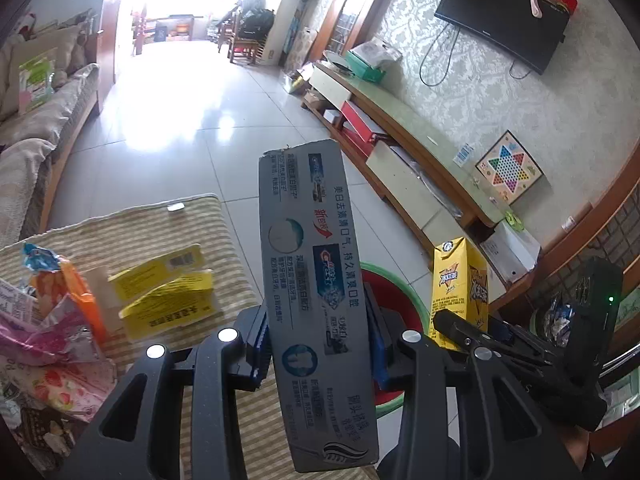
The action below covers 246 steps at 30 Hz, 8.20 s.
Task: Collect trash
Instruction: 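Carry both items over the red bin and open both tools to drop them, then grasp the clear plastic bottle with right tool while left tool grasps crumpled paper, then carry bottle and paper over the red bin and release both, then grasp crumpled foil wrapper with right tool while left tool grasps brown snack wrapper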
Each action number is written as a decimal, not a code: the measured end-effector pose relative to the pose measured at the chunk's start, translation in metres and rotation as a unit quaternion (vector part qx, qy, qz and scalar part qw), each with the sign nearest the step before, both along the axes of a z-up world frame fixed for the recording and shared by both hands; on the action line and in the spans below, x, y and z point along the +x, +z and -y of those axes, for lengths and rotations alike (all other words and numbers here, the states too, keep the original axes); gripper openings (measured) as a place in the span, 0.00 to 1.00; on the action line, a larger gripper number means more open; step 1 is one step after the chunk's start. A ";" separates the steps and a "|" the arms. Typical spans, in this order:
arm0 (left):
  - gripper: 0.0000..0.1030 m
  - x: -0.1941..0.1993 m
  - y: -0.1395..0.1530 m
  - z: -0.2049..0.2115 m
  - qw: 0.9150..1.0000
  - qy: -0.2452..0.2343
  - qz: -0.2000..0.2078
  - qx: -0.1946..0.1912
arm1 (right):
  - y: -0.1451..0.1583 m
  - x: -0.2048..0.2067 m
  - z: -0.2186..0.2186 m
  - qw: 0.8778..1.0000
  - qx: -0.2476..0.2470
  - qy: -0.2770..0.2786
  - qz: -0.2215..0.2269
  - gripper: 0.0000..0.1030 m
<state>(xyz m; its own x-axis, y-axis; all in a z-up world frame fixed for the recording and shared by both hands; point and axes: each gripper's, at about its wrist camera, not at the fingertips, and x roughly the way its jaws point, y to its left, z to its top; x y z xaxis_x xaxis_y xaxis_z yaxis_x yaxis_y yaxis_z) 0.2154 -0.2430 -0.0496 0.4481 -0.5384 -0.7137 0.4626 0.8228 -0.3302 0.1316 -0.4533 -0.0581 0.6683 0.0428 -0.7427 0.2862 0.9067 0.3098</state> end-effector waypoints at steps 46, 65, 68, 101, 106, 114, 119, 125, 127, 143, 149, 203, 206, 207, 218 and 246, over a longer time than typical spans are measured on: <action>0.92 -0.015 0.025 -0.072 0.999 0.042 0.007 0.000 | 0.012 -0.002 -0.067 0.995 -0.090 0.036 -0.003 0.96; 0.92 -0.098 -0.017 -0.280 0.981 0.185 0.008 0.058 | -0.005 -0.014 -0.248 0.978 -0.089 0.185 -0.029 0.96; 0.92 -0.100 -0.035 -0.294 0.978 0.199 -0.016 0.067 | -0.016 -0.011 -0.264 0.976 -0.087 0.195 -0.045 0.96; 0.43 -0.076 -0.125 -0.300 0.970 0.195 -0.098 0.107 | -0.088 0.010 -0.277 0.968 0.042 0.221 -0.110 0.58; 0.43 -0.086 -0.110 -0.303 0.971 0.197 -0.085 0.108 | -0.066 -0.001 -0.268 0.970 0.040 0.221 -0.091 0.52; 0.43 -0.105 -0.085 -0.303 0.971 0.208 -0.060 0.098 | -0.043 -0.010 -0.258 0.973 0.040 0.219 -0.064 0.51; 0.43 -0.111 -0.053 -0.295 0.974 0.204 -0.028 0.091 | -0.019 -0.017 -0.251 0.976 0.031 0.215 -0.031 0.51; 0.43 -0.099 -0.016 -0.272 0.981 0.179 0.001 0.076 | 0.002 -0.017 -0.230 0.980 0.035 0.197 -0.001 0.51; 0.43 -0.094 -0.008 -0.261 0.984 0.169 0.004 0.061 | 0.006 -0.016 -0.219 0.982 0.037 0.188 0.005 0.51; 0.43 -0.040 0.029 -0.075 1.000 0.012 0.020 0.007 | 0.029 -0.018 -0.056 0.997 0.027 0.057 0.038 0.51; 0.43 -0.022 0.013 -0.010 0.999 -0.040 -0.017 -0.027 | 0.014 -0.024 -0.001 0.999 0.034 0.021 0.031 0.51; 0.92 -0.059 0.009 -0.154 0.997 0.068 -0.016 -0.023 | -0.001 -0.010 -0.143 0.991 -0.001 0.131 0.011 0.96; 0.92 -0.070 0.003 -0.198 0.994 0.103 -0.015 -0.021 | -0.001 -0.009 -0.173 0.987 -0.010 0.158 0.008 0.96; 0.92 -0.072 0.001 -0.210 0.993 0.113 -0.017 -0.022 | -0.001 -0.009 -0.183 0.986 -0.014 0.166 0.008 0.96; 0.92 -0.093 -0.055 -0.292 0.977 0.200 -0.078 -0.014 | -0.017 -0.009 -0.260 0.969 -0.051 0.241 -0.020 0.96; 0.27 -0.034 -0.150 -0.295 0.925 0.286 -0.207 -0.138 | -0.078 0.028 -0.323 0.955 0.012 0.287 -0.069 0.95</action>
<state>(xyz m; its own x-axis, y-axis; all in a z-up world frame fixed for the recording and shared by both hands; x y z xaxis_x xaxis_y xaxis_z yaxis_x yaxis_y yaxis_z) 0.1817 0.0520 -0.1993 0.4343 -0.4846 -0.7593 -0.2361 0.7523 -0.6151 0.1592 -0.1299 -0.1356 0.4245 0.3915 -0.8164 -0.2168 0.9194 0.3282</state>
